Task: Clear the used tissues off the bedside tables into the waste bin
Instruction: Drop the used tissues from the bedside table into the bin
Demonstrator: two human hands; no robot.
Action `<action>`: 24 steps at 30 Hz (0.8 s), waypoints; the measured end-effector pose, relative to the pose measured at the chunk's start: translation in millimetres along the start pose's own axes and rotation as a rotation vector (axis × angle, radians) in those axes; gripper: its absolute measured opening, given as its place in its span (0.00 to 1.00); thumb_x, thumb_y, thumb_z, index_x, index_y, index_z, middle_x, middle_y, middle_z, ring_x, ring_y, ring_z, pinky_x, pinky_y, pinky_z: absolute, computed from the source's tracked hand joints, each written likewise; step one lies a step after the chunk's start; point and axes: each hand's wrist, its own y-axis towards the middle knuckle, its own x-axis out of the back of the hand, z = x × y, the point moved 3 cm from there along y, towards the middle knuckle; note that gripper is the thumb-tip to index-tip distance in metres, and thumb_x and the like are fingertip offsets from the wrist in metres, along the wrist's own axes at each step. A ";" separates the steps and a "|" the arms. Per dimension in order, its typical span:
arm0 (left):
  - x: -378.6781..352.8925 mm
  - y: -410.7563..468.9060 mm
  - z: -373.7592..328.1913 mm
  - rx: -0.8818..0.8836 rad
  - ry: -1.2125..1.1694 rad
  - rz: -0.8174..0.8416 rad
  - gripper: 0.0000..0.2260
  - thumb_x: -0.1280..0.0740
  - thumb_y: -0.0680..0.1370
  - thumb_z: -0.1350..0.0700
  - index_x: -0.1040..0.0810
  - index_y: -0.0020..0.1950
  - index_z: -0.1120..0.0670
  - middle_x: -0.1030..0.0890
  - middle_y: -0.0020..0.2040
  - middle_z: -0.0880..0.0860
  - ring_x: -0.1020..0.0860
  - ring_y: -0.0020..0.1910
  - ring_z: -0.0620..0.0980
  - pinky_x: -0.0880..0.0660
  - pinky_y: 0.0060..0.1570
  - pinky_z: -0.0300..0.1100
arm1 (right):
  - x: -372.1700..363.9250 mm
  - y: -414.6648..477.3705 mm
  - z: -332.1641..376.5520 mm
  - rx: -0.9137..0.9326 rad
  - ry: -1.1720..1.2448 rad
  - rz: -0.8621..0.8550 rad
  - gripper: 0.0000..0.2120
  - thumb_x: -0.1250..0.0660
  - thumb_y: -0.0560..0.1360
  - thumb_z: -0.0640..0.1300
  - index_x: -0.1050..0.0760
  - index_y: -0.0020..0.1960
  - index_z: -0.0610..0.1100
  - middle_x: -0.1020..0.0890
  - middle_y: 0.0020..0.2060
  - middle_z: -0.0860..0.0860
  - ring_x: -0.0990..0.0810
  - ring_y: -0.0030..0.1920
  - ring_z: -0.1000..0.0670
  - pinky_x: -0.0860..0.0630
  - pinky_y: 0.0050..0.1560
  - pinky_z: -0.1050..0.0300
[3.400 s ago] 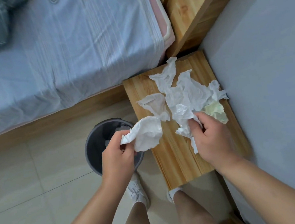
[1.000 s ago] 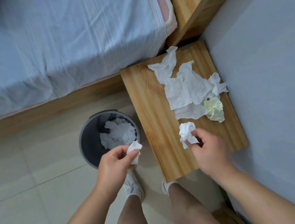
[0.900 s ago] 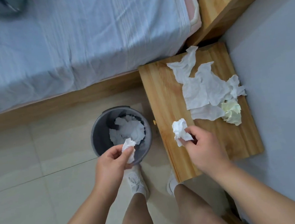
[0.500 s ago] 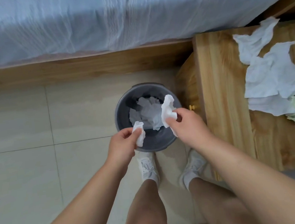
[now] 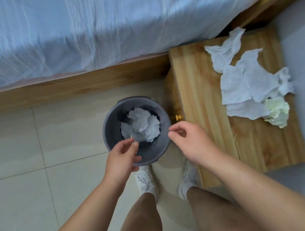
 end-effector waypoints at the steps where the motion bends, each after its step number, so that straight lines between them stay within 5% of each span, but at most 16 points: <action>1: -6.5 -6.9 -10.1 -0.030 0.014 -0.002 0.09 0.31 0.84 0.48 0.19 0.63 0.45 0.14 0.57 0.48 0.13 0.41 0.41 0.19 0.31 0.36 | 13.1 -7.0 -1.5 0.009 0.018 -0.026 0.08 0.32 0.81 0.52 0.18 0.58 0.54 0.16 0.50 0.62 0.20 0.51 0.62 0.24 0.52 0.61; 8: -96.0 -46.7 -107.8 -0.256 0.205 0.106 0.04 0.30 0.83 0.47 0.18 0.58 0.40 0.15 0.54 0.44 0.15 0.45 0.43 0.18 0.47 0.45 | 142.4 -48.5 -40.7 -0.008 0.146 -0.334 0.05 0.31 0.81 0.51 0.21 0.48 0.62 0.18 0.45 0.65 0.24 0.49 0.74 0.29 0.43 0.69; 13: -165.5 -56.1 -155.6 -0.425 0.441 0.165 0.10 0.30 0.83 0.44 0.19 0.63 0.41 0.17 0.53 0.41 0.20 0.46 0.40 0.22 0.41 0.40 | 203.9 -60.3 -85.0 -0.013 0.114 -0.603 0.04 0.30 0.78 0.53 0.21 0.53 0.59 0.18 0.44 0.62 0.21 0.42 0.60 0.26 0.39 0.63; 16: -200.0 -52.9 -178.4 -0.601 0.614 0.132 0.15 0.30 0.82 0.43 0.21 0.69 0.42 0.20 0.60 0.41 0.21 0.57 0.42 0.20 0.49 0.44 | 216.0 -58.7 -105.4 0.011 -0.019 -0.656 0.14 0.30 0.78 0.52 0.22 0.63 0.54 0.20 0.54 0.59 0.22 0.48 0.59 0.24 0.48 0.59; 20: -233.7 -41.2 -191.8 -0.785 0.932 0.041 0.22 0.30 0.81 0.41 0.27 0.74 0.40 0.30 0.79 0.40 0.26 0.73 0.48 0.22 0.54 0.49 | 220.5 -49.9 -123.8 0.011 -0.180 -0.664 0.20 0.27 0.77 0.50 0.20 0.68 0.49 0.20 0.65 0.48 0.26 0.64 0.44 0.27 0.66 0.48; 24: -252.8 -27.7 -182.7 -0.848 1.198 0.048 0.34 0.29 0.79 0.39 0.41 0.82 0.38 0.44 0.86 0.42 0.23 0.70 0.52 0.24 0.39 0.43 | 214.5 -38.9 -135.4 -0.011 -0.178 -0.524 0.37 0.25 0.76 0.55 0.36 0.81 0.57 0.31 0.77 0.48 0.33 0.75 0.43 0.31 0.73 0.44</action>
